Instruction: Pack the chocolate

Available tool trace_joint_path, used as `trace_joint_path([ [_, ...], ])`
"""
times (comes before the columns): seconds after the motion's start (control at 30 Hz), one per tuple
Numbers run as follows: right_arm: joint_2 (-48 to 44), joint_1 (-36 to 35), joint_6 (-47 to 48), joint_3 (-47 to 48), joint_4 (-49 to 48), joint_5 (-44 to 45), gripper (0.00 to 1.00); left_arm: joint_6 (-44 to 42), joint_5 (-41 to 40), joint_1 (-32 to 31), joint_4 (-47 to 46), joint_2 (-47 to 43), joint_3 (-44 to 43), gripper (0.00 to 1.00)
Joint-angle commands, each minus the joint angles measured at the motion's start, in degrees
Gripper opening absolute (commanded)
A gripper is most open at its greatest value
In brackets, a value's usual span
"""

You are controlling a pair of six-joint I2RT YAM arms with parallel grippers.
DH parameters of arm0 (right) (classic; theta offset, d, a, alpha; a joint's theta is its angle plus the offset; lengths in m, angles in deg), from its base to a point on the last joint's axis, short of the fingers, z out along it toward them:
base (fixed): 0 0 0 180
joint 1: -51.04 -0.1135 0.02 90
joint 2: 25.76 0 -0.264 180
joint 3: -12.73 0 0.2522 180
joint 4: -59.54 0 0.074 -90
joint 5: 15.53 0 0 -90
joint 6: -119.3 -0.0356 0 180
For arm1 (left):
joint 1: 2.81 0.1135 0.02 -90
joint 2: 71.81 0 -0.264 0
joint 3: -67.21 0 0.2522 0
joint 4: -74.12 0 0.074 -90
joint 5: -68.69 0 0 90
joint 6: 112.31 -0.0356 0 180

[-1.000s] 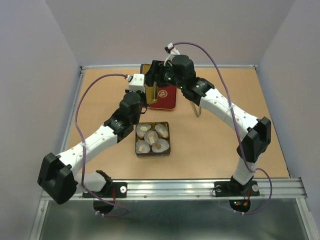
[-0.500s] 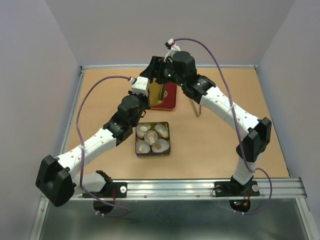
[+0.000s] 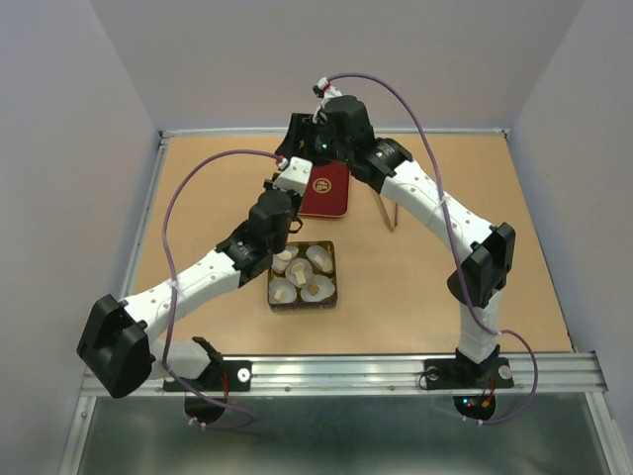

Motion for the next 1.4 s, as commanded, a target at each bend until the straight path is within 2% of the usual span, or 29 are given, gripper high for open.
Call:
trace_joint_path([
  [0.0,1.6,-0.3,2.3,5.5,3.3,2.6,0.67,-6.4,-1.5,-3.9,-2.2,0.7,-4.5,0.00],
  [0.17,2.3,-0.3,3.6,6.5,6.9,4.2,0.61,-9.8,-5.7,-4.9,-1.8,1.6,-5.8,0.00],
  [0.47,3.2,-0.3,5.5,7.6,10.6,6.6,0.34,-12.9,-8.8,-5.5,-2.0,2.5,-8.1,0.01],
  [0.6,3.1,-0.3,5.5,7.3,10.9,7.0,0.23,-13.0,-9.8,-5.6,-2.4,2.4,-8.6,0.14],
  [0.7,2.7,-0.3,5.6,6.7,10.8,7.0,0.20,-12.5,-9.7,-5.6,-2.7,1.4,-8.2,0.24],
  [0.73,2.7,-0.3,5.5,6.4,10.8,7.0,0.20,-12.0,-9.7,-5.7,-2.8,1.1,-7.8,0.35],
  [0.93,2.4,-0.3,5.5,5.1,10.9,7.7,0.12,-10.7,-6.9,-5.6,-3.4,-2.2,-5.4,0.53],
  [1.03,2.4,-0.3,5.5,4.7,10.9,8.3,0.07,-9.6,-4.3,-5.7,-3.9,-4.7,-4.1,0.58],
  [1.17,2.8,-0.2,5.3,4.7,10.8,10.2,0.06,-8.1,-0.1,-5.7,-3.4,-8.1,-2.7,0.64],
  [1.37,4.7,1.0,6.2,6.6,10.8,11.2,0.00,-4.7,6.4,-5.7,0.3,-11.6,-1.0,0.70],
])
